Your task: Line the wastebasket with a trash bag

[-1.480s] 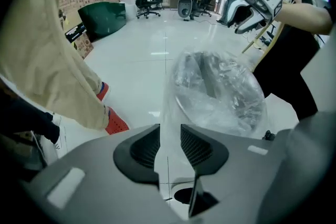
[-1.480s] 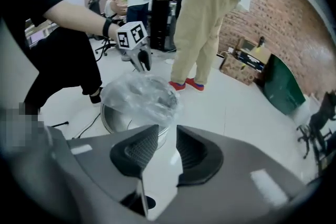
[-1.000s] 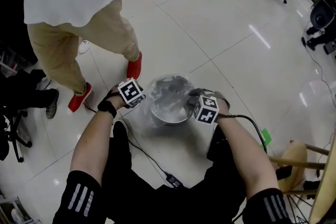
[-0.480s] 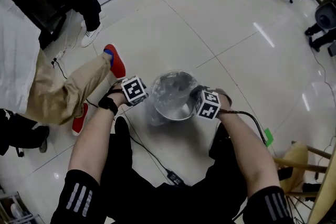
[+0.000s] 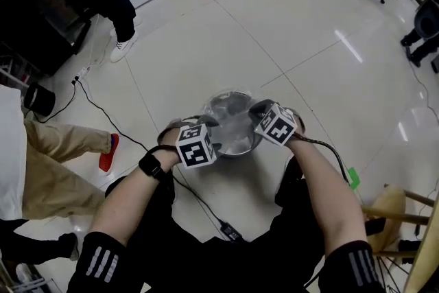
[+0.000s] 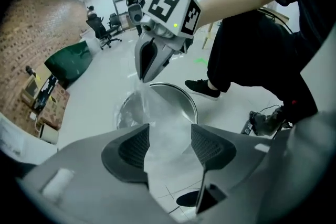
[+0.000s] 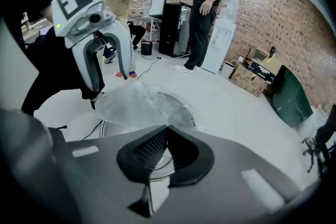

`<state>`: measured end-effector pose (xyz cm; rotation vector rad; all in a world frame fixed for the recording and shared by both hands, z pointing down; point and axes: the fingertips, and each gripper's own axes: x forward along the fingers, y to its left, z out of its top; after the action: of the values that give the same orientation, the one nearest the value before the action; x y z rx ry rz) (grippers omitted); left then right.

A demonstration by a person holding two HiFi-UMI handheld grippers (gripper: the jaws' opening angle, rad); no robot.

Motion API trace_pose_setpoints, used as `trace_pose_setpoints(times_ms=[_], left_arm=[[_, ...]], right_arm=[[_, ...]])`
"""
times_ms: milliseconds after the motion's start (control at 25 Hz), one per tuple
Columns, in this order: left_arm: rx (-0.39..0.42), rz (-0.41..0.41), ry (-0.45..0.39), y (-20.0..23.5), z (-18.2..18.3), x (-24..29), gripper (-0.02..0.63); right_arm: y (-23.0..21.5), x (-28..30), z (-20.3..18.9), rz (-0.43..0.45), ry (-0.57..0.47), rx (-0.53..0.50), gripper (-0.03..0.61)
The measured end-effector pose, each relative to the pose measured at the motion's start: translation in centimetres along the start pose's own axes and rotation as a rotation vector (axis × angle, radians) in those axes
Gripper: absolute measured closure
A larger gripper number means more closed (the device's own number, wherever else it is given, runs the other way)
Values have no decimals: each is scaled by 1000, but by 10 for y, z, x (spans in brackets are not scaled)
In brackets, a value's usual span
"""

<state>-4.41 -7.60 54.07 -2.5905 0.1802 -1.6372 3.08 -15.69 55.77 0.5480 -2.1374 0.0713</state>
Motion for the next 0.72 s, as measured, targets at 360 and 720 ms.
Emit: trace_pose_setpoints(times_ms=[360, 720], left_arm=[[92, 121, 185, 0, -23, 57, 422], [-58, 125, 34, 33, -6, 19, 618]], right_arm=[[7, -4, 22, 14, -64, 14, 569], [-10, -27, 25, -13, -133, 28, 509]])
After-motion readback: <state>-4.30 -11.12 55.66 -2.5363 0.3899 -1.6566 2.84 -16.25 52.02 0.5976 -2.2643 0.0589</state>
